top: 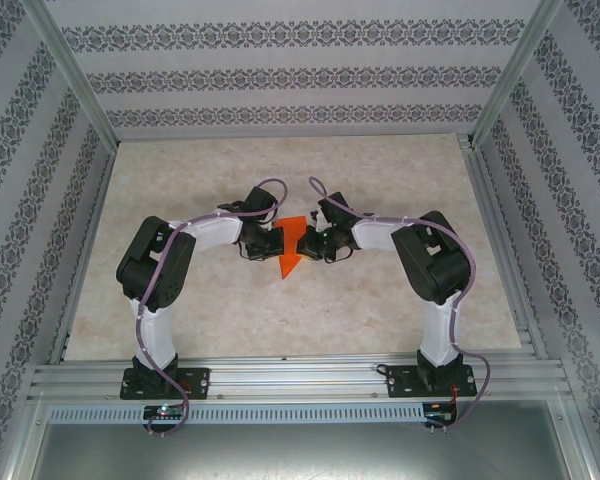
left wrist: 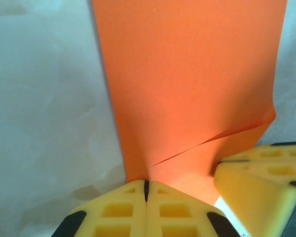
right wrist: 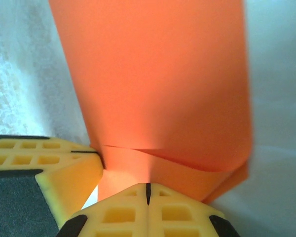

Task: Fold a paper plane with a square sheet of paper (pick it up from the middle)
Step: Third fold the triangle at the center of the table.

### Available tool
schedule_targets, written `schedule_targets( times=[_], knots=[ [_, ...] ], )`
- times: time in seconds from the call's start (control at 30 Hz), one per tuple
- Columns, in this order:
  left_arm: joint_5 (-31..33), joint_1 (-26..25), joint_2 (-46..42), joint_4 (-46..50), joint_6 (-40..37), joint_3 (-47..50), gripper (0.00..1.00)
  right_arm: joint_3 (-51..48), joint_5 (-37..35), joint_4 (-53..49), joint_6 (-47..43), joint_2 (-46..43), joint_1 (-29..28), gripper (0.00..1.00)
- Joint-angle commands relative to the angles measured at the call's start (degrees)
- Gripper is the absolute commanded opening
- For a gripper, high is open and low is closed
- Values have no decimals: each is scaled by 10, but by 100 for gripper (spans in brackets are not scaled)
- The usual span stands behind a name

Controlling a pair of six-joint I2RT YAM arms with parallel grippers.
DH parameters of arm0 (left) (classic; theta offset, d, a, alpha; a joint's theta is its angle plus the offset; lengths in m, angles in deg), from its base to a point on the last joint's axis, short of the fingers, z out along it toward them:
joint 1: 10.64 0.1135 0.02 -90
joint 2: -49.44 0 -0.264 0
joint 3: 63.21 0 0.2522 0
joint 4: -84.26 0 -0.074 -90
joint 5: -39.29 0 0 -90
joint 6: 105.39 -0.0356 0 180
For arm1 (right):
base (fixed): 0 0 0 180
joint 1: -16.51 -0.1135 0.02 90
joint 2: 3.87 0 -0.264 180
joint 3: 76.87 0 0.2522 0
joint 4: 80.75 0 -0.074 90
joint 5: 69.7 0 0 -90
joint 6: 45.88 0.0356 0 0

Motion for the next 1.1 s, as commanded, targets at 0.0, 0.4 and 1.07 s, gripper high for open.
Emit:
schedule_targets(
  times=[0.0, 0.4, 1.07],
  knots=[
    [88, -4, 51, 99, -16, 22, 0, -22, -34, -9, -11, 0, 30, 0],
    [75, -5, 51, 87, -20, 24, 0, -17, -32, 4, -26, -71, 25, 0],
    [80, -5, 55, 92, -20, 28, 0, 7, -59, -22, -39, 6, 79, 0]
  ],
)
